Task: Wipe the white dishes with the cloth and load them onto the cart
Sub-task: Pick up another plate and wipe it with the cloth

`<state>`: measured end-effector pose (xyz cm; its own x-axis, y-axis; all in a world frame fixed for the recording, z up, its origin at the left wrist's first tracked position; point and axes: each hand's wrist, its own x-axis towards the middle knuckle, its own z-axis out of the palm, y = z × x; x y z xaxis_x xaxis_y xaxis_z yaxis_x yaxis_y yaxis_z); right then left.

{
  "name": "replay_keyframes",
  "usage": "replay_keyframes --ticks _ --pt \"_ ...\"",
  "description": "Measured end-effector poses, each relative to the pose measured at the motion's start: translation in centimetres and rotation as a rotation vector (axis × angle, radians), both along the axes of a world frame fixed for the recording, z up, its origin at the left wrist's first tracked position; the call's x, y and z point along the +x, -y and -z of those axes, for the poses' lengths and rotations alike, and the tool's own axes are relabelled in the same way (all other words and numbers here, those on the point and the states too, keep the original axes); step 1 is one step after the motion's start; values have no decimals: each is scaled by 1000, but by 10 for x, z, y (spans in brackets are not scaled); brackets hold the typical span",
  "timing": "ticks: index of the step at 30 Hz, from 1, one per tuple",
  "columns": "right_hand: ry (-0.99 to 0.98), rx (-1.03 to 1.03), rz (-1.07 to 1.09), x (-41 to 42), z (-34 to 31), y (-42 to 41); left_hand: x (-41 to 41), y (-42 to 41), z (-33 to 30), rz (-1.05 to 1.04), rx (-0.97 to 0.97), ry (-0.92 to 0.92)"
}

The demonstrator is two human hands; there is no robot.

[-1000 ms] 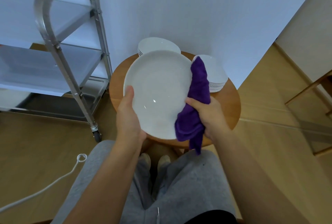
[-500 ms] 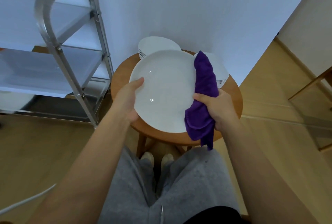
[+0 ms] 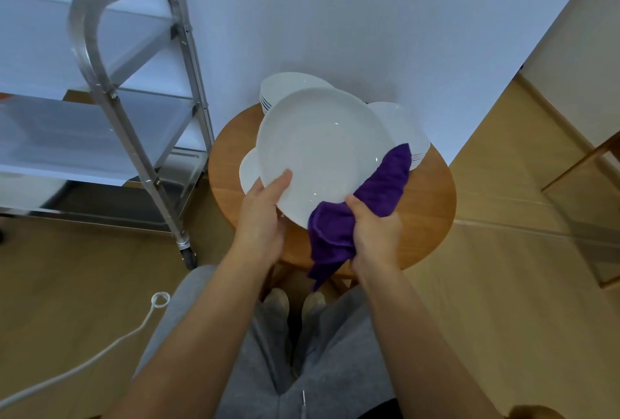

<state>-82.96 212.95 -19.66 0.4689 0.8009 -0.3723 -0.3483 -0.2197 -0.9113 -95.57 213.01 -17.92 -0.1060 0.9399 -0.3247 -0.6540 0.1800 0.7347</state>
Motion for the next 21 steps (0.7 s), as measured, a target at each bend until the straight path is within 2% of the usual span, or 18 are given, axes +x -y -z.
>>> replay_keyframes --ticks 1,3,6,12,15,19,21 --pt "38 5 -28 8 -3 -3 -6 -3 -1 34 -20 -64" --pt "160 24 -114 20 -11 -6 -19 -9 -6 35 -65 -68" --pt "254 23 -187 23 -14 -4 -26 -18 -13 -68 -124 -75" --pt "13 32 76 -28 9 18 17 0 -6 -134 -156 56" --pt "11 31 27 -19 3 13 23 6 3 -108 -114 133" --pt "24 -76 -101 18 -16 3 -3 9 7 50 179 -141" --pt "-20 -179 -209 33 -27 -3 -21 0 2 131 231 -238"
